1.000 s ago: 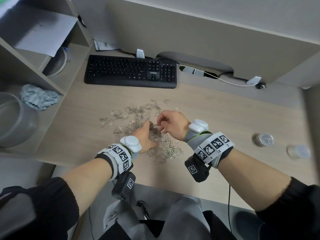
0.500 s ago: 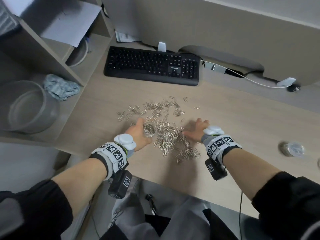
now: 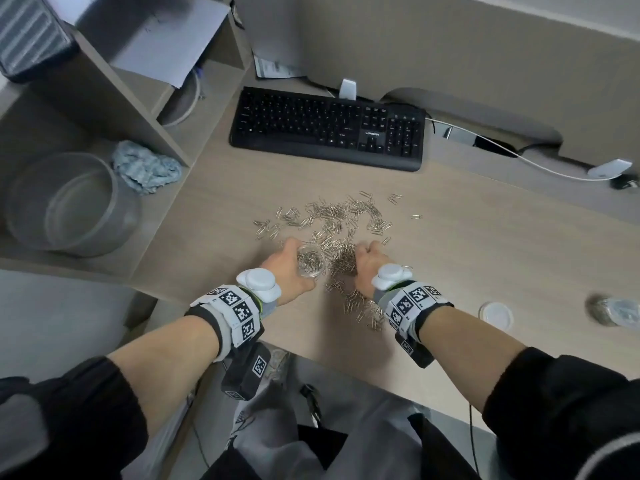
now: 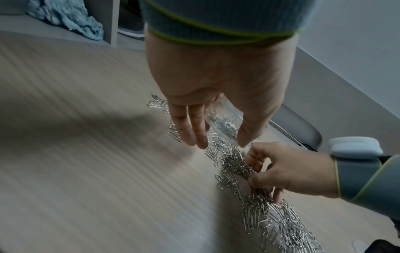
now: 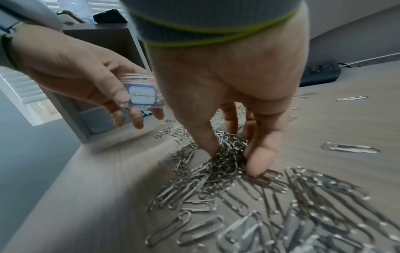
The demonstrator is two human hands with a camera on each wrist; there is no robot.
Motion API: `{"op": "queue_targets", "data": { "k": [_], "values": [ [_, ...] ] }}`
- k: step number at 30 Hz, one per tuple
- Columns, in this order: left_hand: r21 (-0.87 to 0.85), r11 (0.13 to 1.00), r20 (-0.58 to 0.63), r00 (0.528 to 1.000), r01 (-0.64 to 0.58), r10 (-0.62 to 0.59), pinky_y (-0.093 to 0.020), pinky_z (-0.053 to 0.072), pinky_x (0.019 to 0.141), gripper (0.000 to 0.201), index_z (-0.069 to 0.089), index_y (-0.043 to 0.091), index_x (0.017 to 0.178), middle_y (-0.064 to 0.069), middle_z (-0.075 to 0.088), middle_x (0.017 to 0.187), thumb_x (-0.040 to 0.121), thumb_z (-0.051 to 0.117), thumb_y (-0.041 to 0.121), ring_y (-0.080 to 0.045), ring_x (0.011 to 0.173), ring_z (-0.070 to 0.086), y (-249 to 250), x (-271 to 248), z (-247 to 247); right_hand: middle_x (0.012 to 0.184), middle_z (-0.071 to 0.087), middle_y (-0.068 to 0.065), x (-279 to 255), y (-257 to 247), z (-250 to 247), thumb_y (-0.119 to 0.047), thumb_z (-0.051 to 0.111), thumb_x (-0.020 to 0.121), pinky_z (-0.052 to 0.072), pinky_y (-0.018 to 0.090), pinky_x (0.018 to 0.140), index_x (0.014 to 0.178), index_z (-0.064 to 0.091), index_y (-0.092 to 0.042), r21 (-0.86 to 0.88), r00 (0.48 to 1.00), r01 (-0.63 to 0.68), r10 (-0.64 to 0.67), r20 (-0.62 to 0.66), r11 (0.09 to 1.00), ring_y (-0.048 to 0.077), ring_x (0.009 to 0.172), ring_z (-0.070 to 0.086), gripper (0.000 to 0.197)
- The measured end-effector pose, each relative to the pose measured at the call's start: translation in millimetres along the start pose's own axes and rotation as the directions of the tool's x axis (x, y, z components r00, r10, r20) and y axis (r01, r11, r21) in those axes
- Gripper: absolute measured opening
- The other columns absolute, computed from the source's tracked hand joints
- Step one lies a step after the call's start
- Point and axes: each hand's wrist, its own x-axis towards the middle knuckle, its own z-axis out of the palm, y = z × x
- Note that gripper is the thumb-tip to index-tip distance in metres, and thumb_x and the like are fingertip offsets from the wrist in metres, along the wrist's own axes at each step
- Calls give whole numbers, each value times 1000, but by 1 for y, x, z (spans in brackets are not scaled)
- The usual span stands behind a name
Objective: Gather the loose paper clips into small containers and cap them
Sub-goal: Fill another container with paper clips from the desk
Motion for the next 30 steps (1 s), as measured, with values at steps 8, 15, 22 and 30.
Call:
{"op": "queue_targets", "data": {
  "k": [8, 15, 22, 30],
  "values": [
    [49, 999, 24, 1000, -2, 1, -36, 53, 65, 68, 35, 21, 129, -4, 62, 85, 75, 75, 32, -24, 77, 63, 11, 7, 5, 106, 68, 13, -2, 46, -27, -19, 59, 94, 51, 26, 61, 115, 59, -4, 496, 990, -115, 59, 128, 861, 26, 88, 70, 26],
    [96, 993, 55, 996, -74, 69, -34, 48, 60, 75, 34, 17, 132, -2, 59, 83, 74, 78, 37, -23, 73, 61, 45, 10, 19, 60, 60, 16, -40, 63, -74, 9, 61, 81, 52, 30, 43, 96, 57, 0, 916, 988, -135, -19, 153, 378, 26, 48, 55, 18],
    [77, 977, 67, 979, -199, 194, -27, 48, 66, 79, 31, 20, 142, -3, 66, 106, 79, 75, 36, -21, 81, 63, 83, 9, 36, 65, 61, 6, -53, 55, -93, -1, 61, 83, 53, 31, 45, 91, 59, -9, 765, 998, 42, -56, -7, 643, 24, 49, 61, 12],
    [72, 971, 112, 969, -229, 220, -32, 48, 66, 65, 42, 14, 127, 2, 62, 96, 76, 77, 34, -18, 80, 60, 94, 10, 37, 104, 70, 7, -57, 57, -92, -6, 58, 84, 43, 23, 74, 101, 69, -13, 554, 985, 166, -111, -132, 816, 24, 98, 61, 22]
  ]
}}
